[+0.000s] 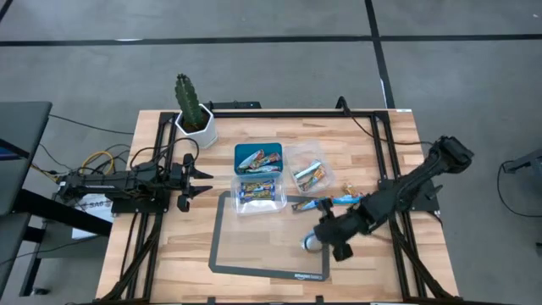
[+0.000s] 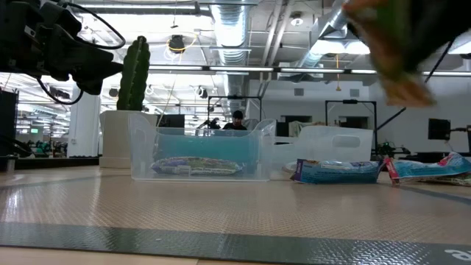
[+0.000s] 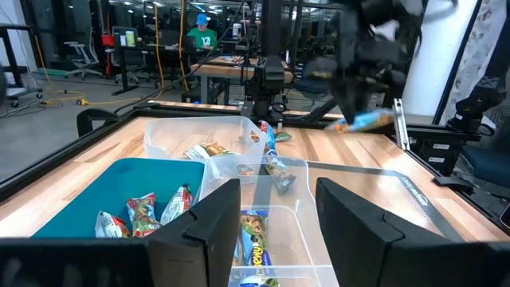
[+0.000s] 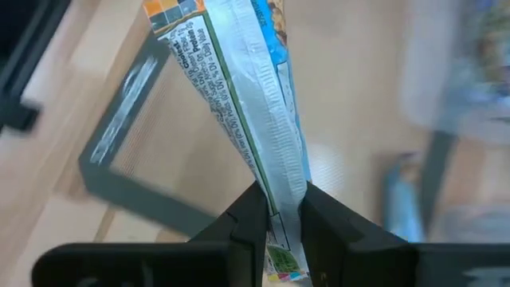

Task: Pick and place Granola Bars by type
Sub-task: Put the orange granola bar into the right transparent bin

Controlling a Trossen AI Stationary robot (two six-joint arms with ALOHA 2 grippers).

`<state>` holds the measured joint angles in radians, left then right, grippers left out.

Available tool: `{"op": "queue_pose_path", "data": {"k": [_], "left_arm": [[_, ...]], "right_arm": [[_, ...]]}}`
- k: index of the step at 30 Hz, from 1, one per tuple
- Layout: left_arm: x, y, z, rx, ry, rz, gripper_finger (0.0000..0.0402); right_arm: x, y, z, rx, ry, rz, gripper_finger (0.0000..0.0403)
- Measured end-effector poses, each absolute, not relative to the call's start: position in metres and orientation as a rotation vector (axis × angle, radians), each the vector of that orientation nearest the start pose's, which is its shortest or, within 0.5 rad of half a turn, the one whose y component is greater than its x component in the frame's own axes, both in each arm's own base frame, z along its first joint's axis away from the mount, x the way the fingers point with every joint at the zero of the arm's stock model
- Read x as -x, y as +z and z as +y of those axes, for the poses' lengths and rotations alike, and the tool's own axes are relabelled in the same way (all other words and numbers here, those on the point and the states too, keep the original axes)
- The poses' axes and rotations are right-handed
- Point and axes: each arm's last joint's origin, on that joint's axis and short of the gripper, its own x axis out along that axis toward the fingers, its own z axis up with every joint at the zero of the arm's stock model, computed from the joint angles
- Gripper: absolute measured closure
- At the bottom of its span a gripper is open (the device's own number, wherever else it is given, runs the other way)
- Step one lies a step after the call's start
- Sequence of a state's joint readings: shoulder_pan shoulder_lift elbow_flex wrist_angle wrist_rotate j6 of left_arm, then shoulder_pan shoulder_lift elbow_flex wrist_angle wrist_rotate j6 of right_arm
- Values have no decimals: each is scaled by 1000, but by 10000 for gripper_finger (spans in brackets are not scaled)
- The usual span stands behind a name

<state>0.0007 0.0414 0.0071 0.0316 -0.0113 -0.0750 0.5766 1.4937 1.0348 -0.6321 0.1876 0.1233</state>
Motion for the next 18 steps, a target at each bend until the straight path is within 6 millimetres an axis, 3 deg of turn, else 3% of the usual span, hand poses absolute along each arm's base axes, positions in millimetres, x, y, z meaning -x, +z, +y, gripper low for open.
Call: {"op": "queue_pose_path", "data": {"k": [10,18], "left_arm": [[-100,166,0,75,12,2,244],[-100,166,0,75,12,2,244]], "right_arm": [[-260,271,67,247,-20,864,347],[-267,270,-3,165,-271,911,347]]}}
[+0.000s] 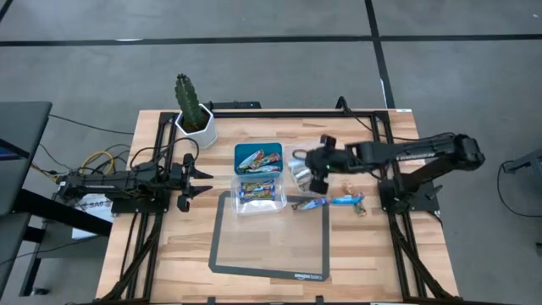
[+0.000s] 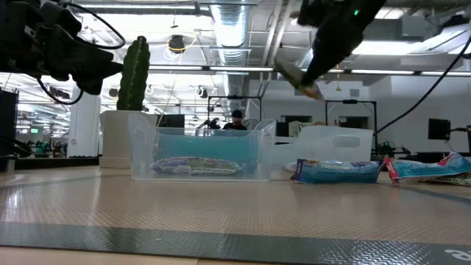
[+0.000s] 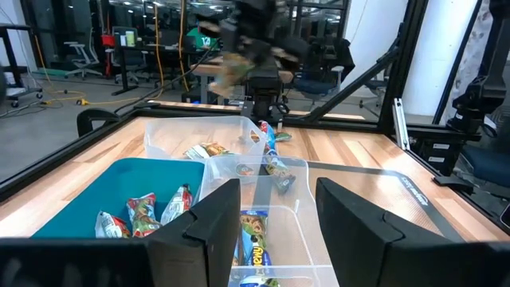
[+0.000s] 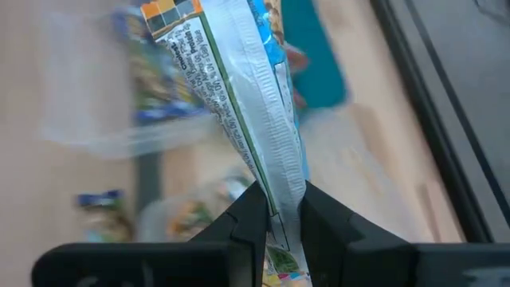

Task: Pick and place Granola Bars by type
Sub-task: Put the orange granola bar into the right transparent bin, then put the blue granola bar into the left transparent bin

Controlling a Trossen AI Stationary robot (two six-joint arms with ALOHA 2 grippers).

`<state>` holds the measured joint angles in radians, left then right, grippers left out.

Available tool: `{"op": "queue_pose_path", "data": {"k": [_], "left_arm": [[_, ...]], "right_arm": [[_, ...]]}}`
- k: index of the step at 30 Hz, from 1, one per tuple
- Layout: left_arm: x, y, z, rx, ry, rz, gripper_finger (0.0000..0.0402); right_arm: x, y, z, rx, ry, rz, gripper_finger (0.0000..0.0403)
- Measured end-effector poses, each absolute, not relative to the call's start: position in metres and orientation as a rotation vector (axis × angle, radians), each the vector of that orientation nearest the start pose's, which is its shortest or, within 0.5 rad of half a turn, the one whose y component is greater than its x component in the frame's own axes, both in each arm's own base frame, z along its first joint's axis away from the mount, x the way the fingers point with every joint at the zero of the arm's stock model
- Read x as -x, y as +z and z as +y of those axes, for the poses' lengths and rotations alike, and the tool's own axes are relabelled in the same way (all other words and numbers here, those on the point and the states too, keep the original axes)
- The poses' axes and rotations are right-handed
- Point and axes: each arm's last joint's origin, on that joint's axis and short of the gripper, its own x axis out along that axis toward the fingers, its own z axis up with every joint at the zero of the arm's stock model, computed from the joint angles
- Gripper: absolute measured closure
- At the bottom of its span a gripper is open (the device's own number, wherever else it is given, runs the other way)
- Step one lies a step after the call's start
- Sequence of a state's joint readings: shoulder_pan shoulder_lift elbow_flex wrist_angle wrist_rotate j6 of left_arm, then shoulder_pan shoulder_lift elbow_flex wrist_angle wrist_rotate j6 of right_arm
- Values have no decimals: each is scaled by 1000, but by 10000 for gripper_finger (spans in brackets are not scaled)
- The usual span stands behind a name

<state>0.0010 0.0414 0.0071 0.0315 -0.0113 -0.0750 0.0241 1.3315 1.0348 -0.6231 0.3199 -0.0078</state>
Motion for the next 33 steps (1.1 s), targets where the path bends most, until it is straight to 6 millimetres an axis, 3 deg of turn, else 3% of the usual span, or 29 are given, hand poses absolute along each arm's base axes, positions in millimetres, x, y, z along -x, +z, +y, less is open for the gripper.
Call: {"op": "queue_pose_path", "data": {"k": [9,22,26,33], "left_arm": [[-100,166,0,75,13,2,244],[-100,166,0,75,13,2,244],[-100,166,0,75,13,2,244],[-100,166,0,75,13,2,244]], "right_arm": [[-275,252,-43,73,-413,990,347],[-269,244,-46,72,-420,1087,345],[-269,244,-46,73,-419,1097,321],[-268,243,-46,74,-418,1109,241]]}}
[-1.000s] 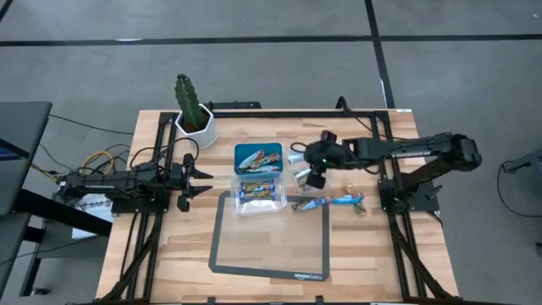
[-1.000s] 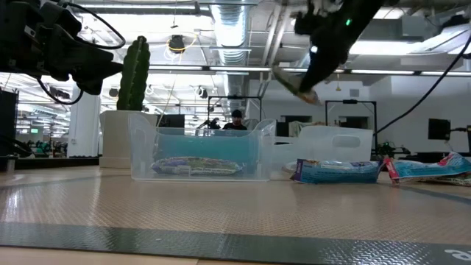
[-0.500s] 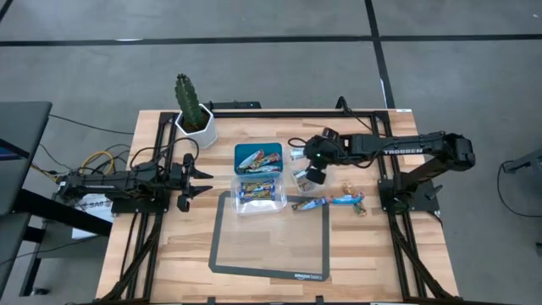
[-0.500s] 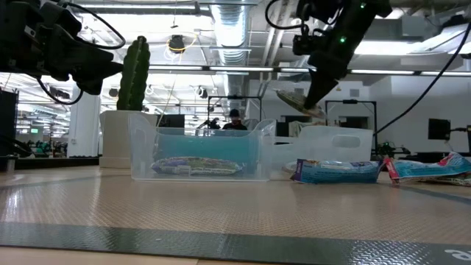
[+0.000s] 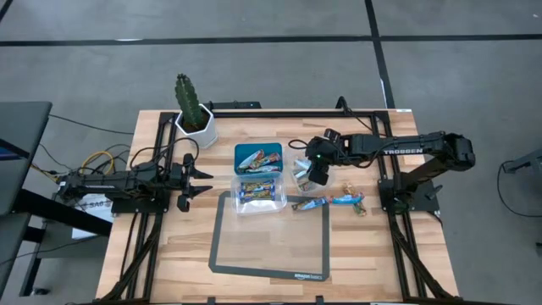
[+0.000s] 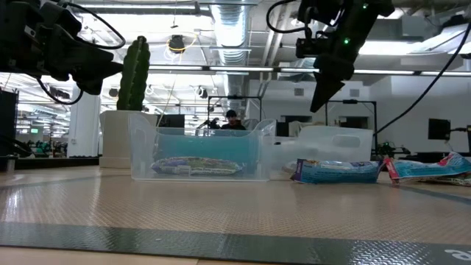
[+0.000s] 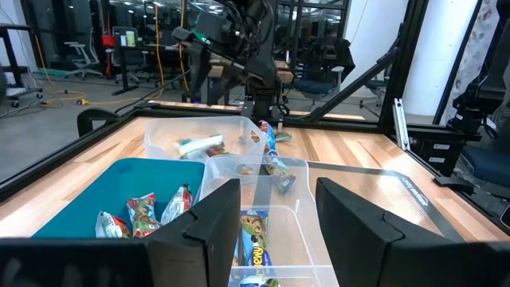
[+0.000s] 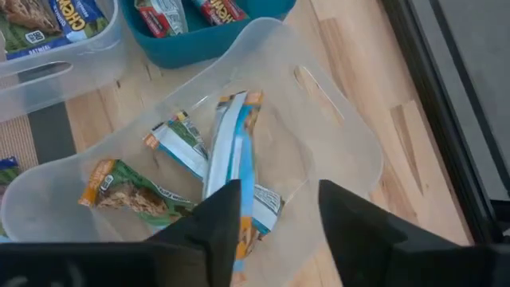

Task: Pick and place Granola Bars by type
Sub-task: Put the blue granola bar into the left transparent bin

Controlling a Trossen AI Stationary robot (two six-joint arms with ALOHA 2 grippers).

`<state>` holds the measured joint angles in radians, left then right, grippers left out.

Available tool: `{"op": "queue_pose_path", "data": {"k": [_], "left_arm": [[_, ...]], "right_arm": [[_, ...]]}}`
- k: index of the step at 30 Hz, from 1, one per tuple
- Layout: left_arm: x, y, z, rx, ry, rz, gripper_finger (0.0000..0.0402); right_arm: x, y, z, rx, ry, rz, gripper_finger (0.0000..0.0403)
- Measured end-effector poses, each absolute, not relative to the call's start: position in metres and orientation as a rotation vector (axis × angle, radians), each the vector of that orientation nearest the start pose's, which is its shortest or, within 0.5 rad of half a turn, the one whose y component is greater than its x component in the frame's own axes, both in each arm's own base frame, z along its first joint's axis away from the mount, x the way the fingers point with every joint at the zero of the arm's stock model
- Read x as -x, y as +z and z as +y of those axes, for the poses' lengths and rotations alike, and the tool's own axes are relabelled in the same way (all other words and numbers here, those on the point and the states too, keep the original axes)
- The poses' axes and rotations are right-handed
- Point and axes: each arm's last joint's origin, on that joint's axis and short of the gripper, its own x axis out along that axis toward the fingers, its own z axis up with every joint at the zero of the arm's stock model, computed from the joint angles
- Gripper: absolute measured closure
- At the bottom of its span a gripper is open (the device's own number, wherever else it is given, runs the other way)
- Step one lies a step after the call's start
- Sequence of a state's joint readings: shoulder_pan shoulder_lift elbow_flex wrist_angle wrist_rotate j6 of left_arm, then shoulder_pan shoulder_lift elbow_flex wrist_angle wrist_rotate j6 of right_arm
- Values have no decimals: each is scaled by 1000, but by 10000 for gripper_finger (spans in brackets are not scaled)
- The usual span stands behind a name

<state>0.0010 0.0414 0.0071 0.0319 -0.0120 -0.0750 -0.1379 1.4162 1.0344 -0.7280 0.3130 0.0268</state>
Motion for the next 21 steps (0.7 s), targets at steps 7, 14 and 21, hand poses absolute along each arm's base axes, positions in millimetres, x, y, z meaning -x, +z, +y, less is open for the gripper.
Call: {"op": "queue_pose_path", "data": {"k": [7,14,21], "left_arm": [[-100,166,0,75,13,2,244],[-100,166,0,75,13,2,244],[-100,166,0,75,13,2,244]], "right_arm": [[-269,243,-37,94,-387,1104,194],[-272,243,2,172,-258,1090,187],[-266,243,51,270,-96,1072,192]]}}
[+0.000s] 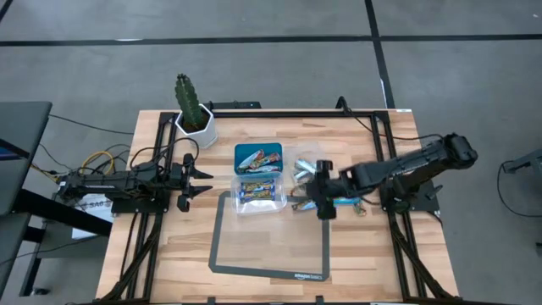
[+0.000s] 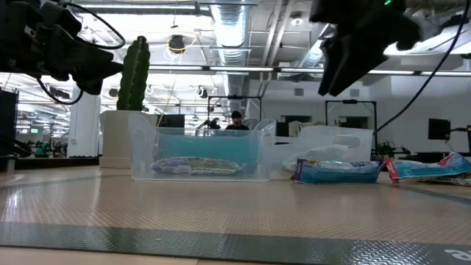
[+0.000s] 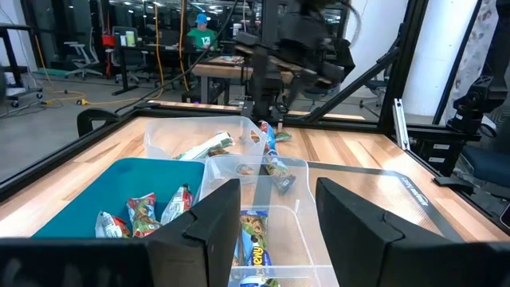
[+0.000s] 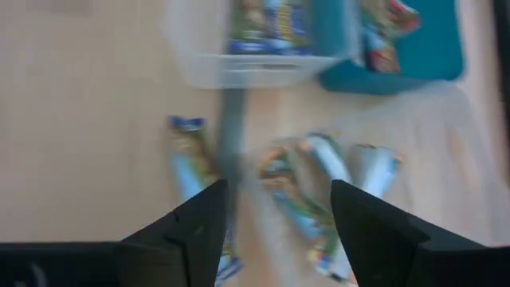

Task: Pick and place Granola Bars by type
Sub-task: Put the blue granola bar into the left transparent bin

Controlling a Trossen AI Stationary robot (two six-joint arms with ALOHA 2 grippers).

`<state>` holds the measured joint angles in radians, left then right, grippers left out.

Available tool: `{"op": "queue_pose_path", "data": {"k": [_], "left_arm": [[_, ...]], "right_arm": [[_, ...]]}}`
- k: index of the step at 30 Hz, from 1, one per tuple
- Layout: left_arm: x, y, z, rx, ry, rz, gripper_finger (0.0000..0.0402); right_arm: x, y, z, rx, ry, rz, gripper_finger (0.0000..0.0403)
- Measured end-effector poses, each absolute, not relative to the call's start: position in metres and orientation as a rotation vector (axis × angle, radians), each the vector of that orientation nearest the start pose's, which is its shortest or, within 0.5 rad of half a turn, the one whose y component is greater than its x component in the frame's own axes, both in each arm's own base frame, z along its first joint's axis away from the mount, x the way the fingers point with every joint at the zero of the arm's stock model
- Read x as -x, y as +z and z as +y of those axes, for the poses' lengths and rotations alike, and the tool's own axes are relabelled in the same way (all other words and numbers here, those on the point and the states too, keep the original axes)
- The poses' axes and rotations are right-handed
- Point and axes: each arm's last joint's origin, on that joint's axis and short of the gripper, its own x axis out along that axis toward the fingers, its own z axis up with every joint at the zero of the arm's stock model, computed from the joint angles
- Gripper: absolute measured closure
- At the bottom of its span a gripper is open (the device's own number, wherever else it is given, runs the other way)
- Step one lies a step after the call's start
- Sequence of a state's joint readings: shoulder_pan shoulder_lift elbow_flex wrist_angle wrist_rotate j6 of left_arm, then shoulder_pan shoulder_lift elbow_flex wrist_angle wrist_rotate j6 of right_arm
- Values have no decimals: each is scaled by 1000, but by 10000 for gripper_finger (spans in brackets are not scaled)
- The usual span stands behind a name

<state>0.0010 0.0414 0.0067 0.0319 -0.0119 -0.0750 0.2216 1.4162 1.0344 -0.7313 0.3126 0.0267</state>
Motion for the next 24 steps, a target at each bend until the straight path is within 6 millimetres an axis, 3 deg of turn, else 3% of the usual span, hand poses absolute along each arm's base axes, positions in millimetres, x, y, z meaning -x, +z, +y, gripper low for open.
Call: {"op": "queue_pose_path", "data": {"k": [12,19,24], "left_arm": [[-100,166,0,75,13,2,244],[-100,166,0,75,13,2,244],[-100,166,0,75,13,2,244]], "right_arm": [[-248,243,110,392,112,1035,193],[-248,242,105,389,91,1059,193],[-256,225,95,407,46,1171,193]]}}
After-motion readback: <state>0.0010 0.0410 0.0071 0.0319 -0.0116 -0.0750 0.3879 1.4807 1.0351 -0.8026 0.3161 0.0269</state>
